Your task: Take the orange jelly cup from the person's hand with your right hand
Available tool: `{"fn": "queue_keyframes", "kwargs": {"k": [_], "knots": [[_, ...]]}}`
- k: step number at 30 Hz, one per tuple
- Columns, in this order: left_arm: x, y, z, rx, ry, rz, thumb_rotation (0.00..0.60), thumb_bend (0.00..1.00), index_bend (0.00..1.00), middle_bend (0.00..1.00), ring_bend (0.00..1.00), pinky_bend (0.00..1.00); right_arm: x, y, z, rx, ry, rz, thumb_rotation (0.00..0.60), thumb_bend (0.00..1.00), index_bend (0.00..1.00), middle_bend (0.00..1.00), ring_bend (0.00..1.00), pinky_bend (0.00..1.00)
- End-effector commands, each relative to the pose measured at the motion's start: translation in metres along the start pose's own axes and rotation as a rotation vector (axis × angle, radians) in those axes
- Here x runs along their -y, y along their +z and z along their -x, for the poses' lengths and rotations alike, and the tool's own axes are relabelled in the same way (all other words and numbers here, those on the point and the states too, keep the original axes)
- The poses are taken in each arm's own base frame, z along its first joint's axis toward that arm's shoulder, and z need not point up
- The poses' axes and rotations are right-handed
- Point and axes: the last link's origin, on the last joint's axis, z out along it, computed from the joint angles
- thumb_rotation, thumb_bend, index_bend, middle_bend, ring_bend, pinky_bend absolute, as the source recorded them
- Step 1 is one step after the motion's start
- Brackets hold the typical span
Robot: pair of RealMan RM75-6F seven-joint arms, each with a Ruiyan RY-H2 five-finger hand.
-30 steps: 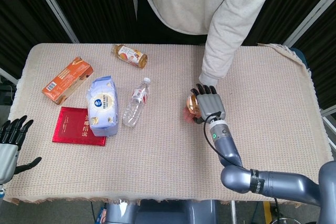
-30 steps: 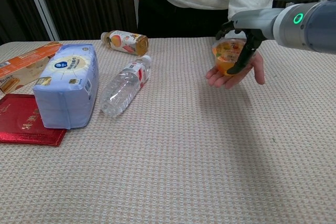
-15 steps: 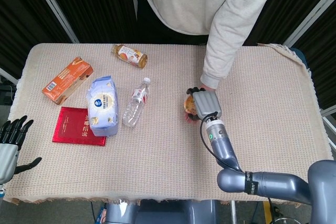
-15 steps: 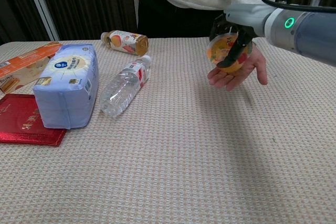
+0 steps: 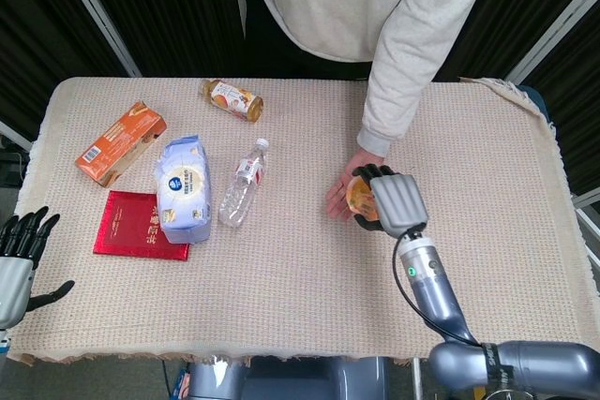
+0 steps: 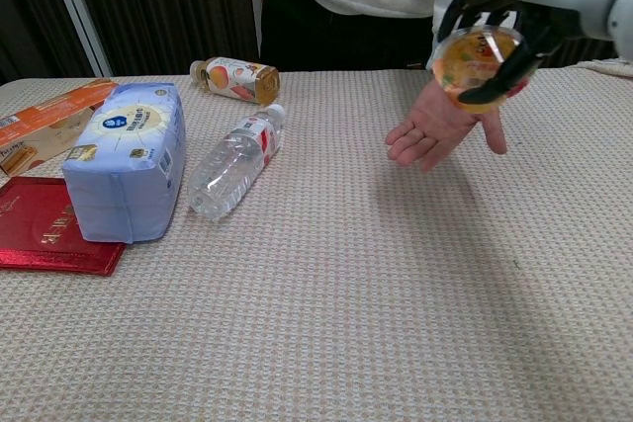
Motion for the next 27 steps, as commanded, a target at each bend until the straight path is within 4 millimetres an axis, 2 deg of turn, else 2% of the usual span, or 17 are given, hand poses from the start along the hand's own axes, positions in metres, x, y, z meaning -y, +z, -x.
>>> {"fn": "queue_keyframes", "kwargs": {"k": [1,5,9,14,16,17,19,21,22,25,27], "knots": [[0.000,0.000,0.000,-0.005,0.005,0.001,0.600,0.08,0.00,0.00,0.00,0.00,-0.033,-0.038,0.002,0.039,-0.021,0.036,0.600,0.32,0.71,0.62,0.54,0.63],[0.000,0.001,0.001,-0.010,0.014,-0.006,0.600,0.08,0.00,0.00,0.00,0.00,-0.067,-0.073,0.021,0.123,-0.035,0.070,0.600,0.32,0.71,0.62,0.54,0.63],[0.000,0.001,0.002,-0.005,0.022,-0.004,0.600,0.08,0.00,0.00,0.00,0.00,-0.087,-0.095,0.047,0.201,-0.036,0.090,0.600,0.32,0.71,0.61,0.54,0.63],[-0.001,0.001,0.003,-0.004,0.029,-0.003,0.600,0.08,0.00,0.00,0.00,0.00,-0.097,-0.106,0.079,0.261,-0.030,0.100,0.600,0.32,0.70,0.58,0.51,0.63],[-0.001,0.001,0.004,-0.001,0.027,-0.006,0.600,0.08,0.00,0.00,0.00,0.00,-0.097,-0.106,0.089,0.269,-0.018,0.099,0.600,0.31,0.66,0.53,0.47,0.62],[0.000,0.002,0.004,-0.001,0.027,-0.007,0.600,0.08,0.00,0.00,0.00,0.00,-0.096,-0.105,0.093,0.267,-0.012,0.098,0.600,0.30,0.62,0.49,0.43,0.59],[0.000,0.002,0.003,-0.003,0.026,-0.007,0.600,0.08,0.00,0.00,0.00,0.00,-0.095,-0.103,0.098,0.268,-0.008,0.092,0.600,0.23,0.43,0.29,0.23,0.35],[0.000,0.002,0.003,-0.005,0.025,-0.007,0.600,0.08,0.00,0.00,0.00,0.00,-0.093,-0.103,0.103,0.293,-0.004,0.082,0.600,0.19,0.30,0.14,0.07,0.19],[0.000,0.002,0.003,-0.004,0.024,-0.007,0.600,0.08,0.00,0.00,0.00,0.00,-0.092,-0.102,0.104,0.300,0.002,0.079,0.600,0.17,0.24,0.07,0.02,0.14],[0.000,0.002,0.003,-0.006,0.023,-0.004,0.600,0.08,0.00,0.00,0.00,0.00,-0.089,-0.100,0.102,0.293,0.029,0.076,0.600,0.13,0.12,0.00,0.00,0.01],[0.000,0.002,0.002,-0.008,0.022,-0.004,0.600,0.08,0.00,0.00,0.00,0.00,-0.089,-0.099,0.097,0.272,0.037,0.073,0.600,0.12,0.10,0.00,0.00,0.00]]}}
